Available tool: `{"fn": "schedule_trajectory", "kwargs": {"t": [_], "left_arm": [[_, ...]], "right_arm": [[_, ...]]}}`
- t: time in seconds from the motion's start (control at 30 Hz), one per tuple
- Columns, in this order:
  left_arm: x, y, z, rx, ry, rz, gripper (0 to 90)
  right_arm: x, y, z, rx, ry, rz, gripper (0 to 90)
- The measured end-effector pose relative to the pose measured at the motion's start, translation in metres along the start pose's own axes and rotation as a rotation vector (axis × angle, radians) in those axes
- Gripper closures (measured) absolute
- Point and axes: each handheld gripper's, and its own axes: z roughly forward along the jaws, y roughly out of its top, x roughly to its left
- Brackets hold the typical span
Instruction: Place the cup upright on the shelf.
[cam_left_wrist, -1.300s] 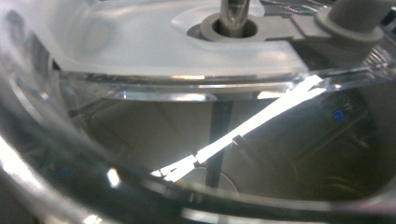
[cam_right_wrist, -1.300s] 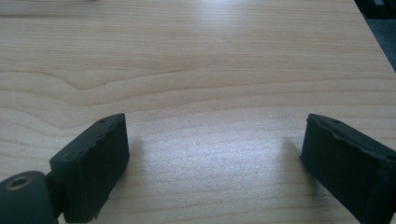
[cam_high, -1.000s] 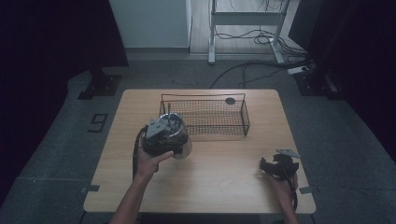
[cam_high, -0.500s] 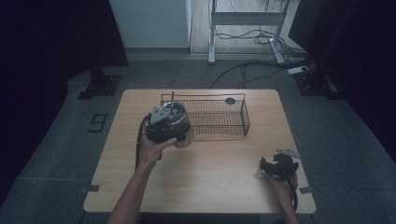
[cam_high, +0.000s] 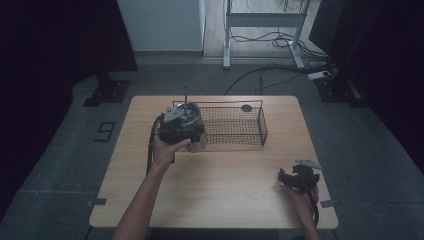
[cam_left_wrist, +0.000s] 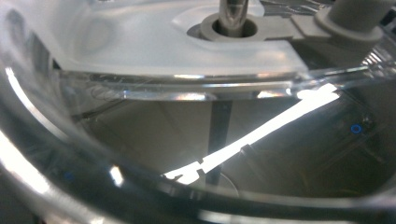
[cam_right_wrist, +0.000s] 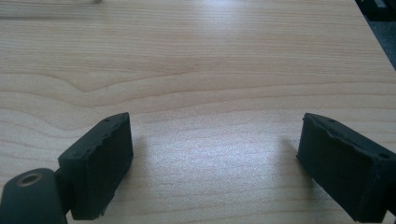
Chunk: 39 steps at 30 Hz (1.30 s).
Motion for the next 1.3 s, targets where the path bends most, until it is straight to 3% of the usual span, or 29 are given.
{"fn": "schedule_trajectory", "kwargs": {"t": [0.33,0.97,1.3], "left_arm": [[0.005,0.012,0.013,-0.006,0.021,0.014,4.2],[0.02,0.032,0.049,0.016,0.034,-0.002,4.2],[0.032,0.04,0.066,0.005,0.094,0.014,4.2]], "right_arm": [[0.0,0.0,0.0,-0.001,-0.001,-0.003,10.4],[0.0,0.0,0.0,-0.003,0.002,-0.006,11.3],[0.0,0.0,0.0,-0.003,0.003,-0.007,11.5]]}}
